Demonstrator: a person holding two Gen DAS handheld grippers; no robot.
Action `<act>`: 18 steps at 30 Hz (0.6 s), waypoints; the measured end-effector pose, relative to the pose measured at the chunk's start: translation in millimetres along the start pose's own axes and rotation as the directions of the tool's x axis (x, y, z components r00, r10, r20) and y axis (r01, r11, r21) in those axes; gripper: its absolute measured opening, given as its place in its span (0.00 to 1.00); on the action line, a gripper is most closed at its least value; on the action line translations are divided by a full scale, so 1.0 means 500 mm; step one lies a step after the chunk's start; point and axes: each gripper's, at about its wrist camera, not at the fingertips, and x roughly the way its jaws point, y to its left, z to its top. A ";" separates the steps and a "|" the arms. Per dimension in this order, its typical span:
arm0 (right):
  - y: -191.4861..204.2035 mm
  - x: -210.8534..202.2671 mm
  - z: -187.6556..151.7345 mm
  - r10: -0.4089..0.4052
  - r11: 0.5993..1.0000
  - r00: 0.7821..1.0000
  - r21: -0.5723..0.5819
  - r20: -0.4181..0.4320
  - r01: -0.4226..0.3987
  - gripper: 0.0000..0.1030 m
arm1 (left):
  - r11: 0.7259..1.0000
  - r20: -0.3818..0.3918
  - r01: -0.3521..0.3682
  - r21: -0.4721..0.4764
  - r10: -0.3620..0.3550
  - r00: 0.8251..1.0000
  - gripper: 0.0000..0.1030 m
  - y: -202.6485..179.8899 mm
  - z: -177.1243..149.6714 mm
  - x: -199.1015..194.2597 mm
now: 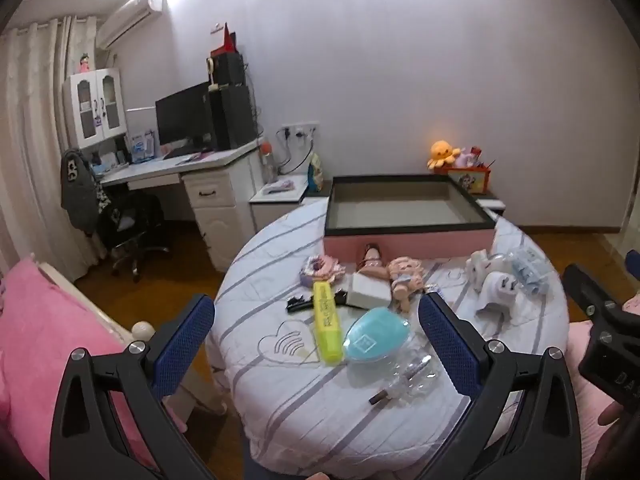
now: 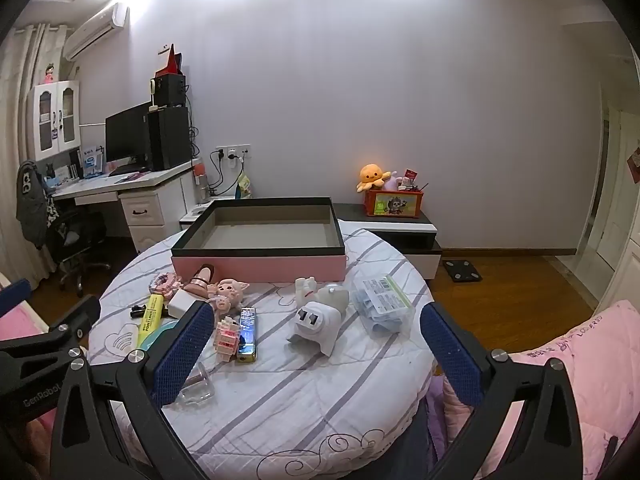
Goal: Organize rigid objects
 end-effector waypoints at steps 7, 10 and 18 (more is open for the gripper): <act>0.003 -0.008 0.004 0.006 1.000 1.000 -0.006 0.012 -0.006 1.00 | 0.998 0.050 0.011 -0.056 -0.008 0.999 1.00 0.018 0.013 -0.022; 0.006 -0.013 0.006 0.010 1.000 1.000 -0.008 0.018 -0.009 1.00 | 0.998 0.044 -0.032 -0.056 0.034 0.998 1.00 0.021 0.013 -0.026; 0.008 -0.009 0.007 0.015 1.000 1.000 -0.007 0.014 -0.015 1.00 | 0.999 0.003 -0.031 -0.037 0.031 1.000 1.00 0.019 0.009 -0.017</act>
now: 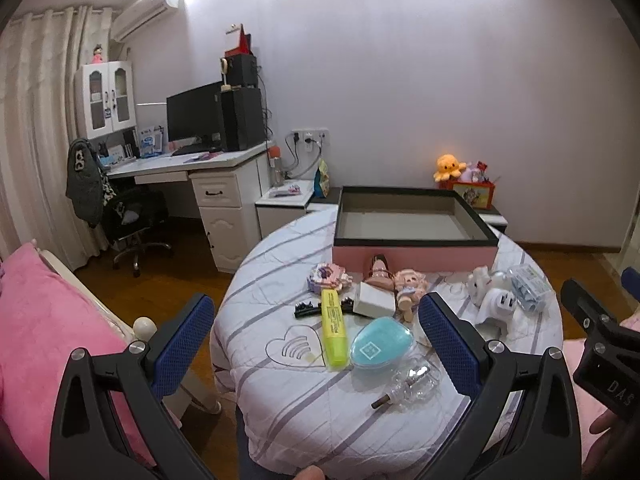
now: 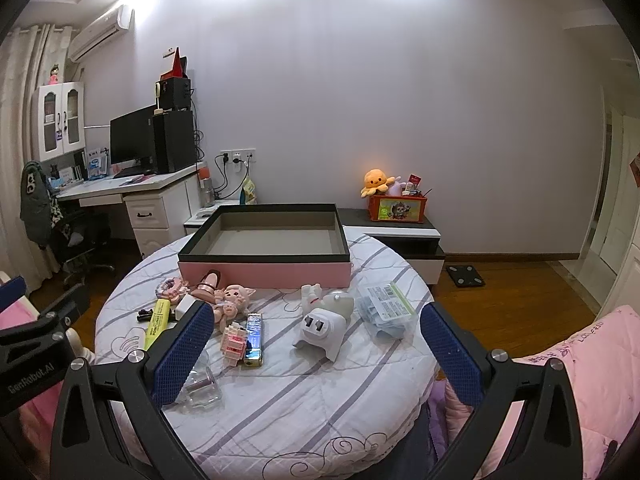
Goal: Organize rigid objects
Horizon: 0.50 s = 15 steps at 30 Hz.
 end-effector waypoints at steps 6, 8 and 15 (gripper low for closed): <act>0.001 -0.001 -0.001 0.003 1.000 1.000 0.002 -0.001 -0.003 1.00 | 0.999 0.007 0.037 0.017 -0.037 0.999 1.00 -0.006 -0.002 -0.002; -0.001 -0.001 -0.003 0.006 1.000 1.000 0.006 0.000 -0.006 1.00 | 0.999 0.020 0.041 0.019 -0.041 0.999 1.00 -0.006 0.001 -0.004; 0.000 -0.002 -0.005 0.012 1.000 1.000 0.005 -0.001 -0.012 1.00 | 0.998 0.026 0.058 -0.011 -0.058 0.998 1.00 0.000 -0.001 0.006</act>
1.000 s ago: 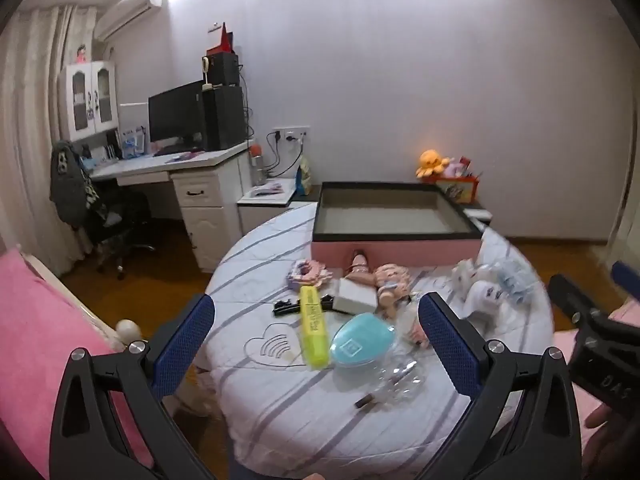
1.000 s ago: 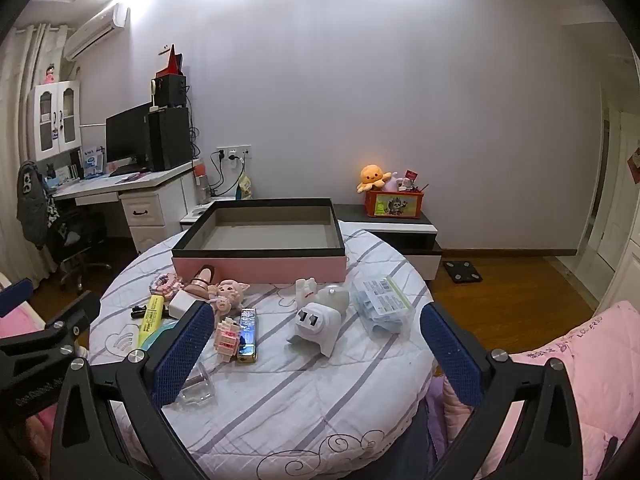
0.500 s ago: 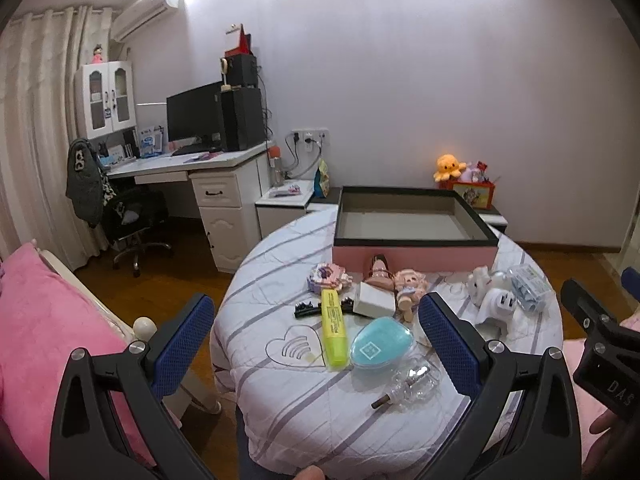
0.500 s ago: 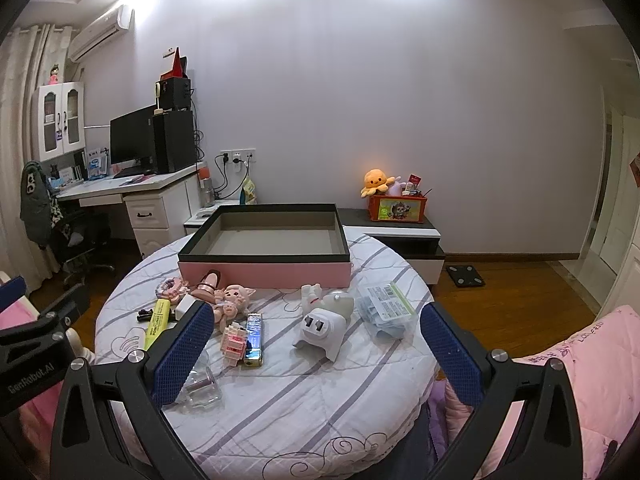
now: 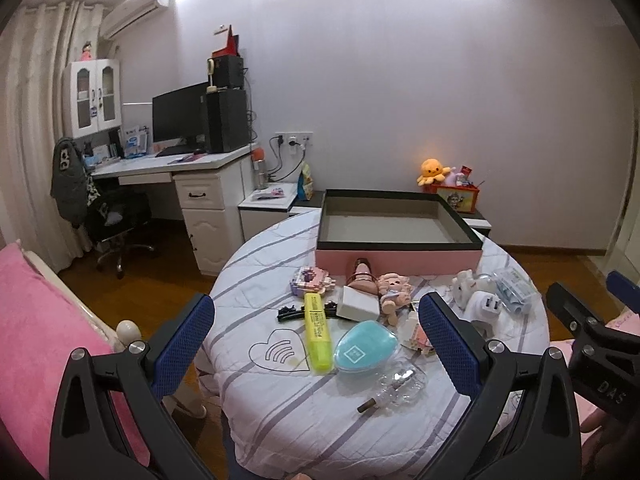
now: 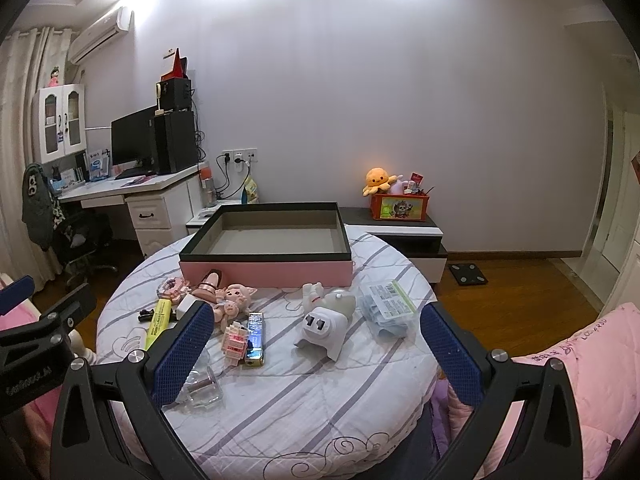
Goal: Organize rigid objects
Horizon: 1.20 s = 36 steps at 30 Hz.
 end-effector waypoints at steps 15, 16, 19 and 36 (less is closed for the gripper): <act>0.000 -0.022 0.040 0.006 1.000 0.998 -0.020 0.056 -0.005 1.00 | 1.000 0.098 -0.007 -0.026 0.010 0.995 1.00 0.020 0.043 -0.052; 0.003 -0.025 0.043 0.006 1.000 0.998 -0.021 0.061 -0.005 1.00 | 1.000 0.098 -0.008 -0.021 0.010 0.995 1.00 0.018 0.047 -0.053; 0.007 -0.031 0.041 0.012 1.000 0.998 -0.028 0.065 -0.010 1.00 | 1.000 0.103 -0.005 -0.015 0.007 0.995 1.00 0.014 0.049 -0.057; 0.002 -0.038 0.026 0.012 1.000 0.998 -0.023 0.064 -0.010 1.00 | 1.000 0.122 -0.002 -0.009 0.003 0.992 1.00 0.010 0.049 -0.073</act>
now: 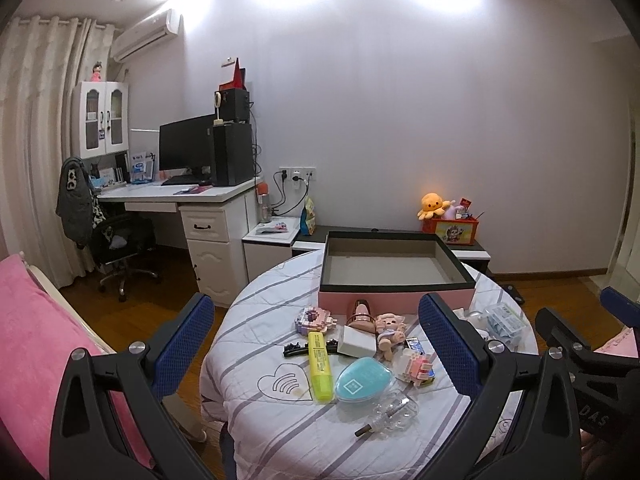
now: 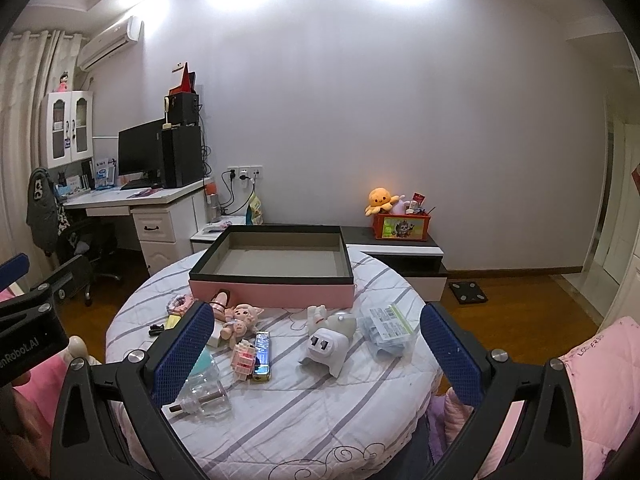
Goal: Organize rigid objects
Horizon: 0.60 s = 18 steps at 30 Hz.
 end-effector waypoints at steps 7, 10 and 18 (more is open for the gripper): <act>0.002 -0.001 0.001 0.002 1.000 1.000 -0.003 0.000 -0.002 1.00 | 1.000 0.005 -0.004 0.000 0.004 1.000 1.00 -0.003 0.004 0.000; 0.003 0.000 0.002 0.001 1.000 1.000 -0.004 -0.001 -0.001 1.00 | 1.000 0.005 -0.002 0.001 0.002 1.000 1.00 -0.003 0.003 0.000; -0.006 0.012 0.005 0.002 1.000 1.000 -0.009 -0.005 -0.002 1.00 | 1.000 -0.010 0.014 -0.009 -0.014 1.000 1.00 0.002 -0.007 0.012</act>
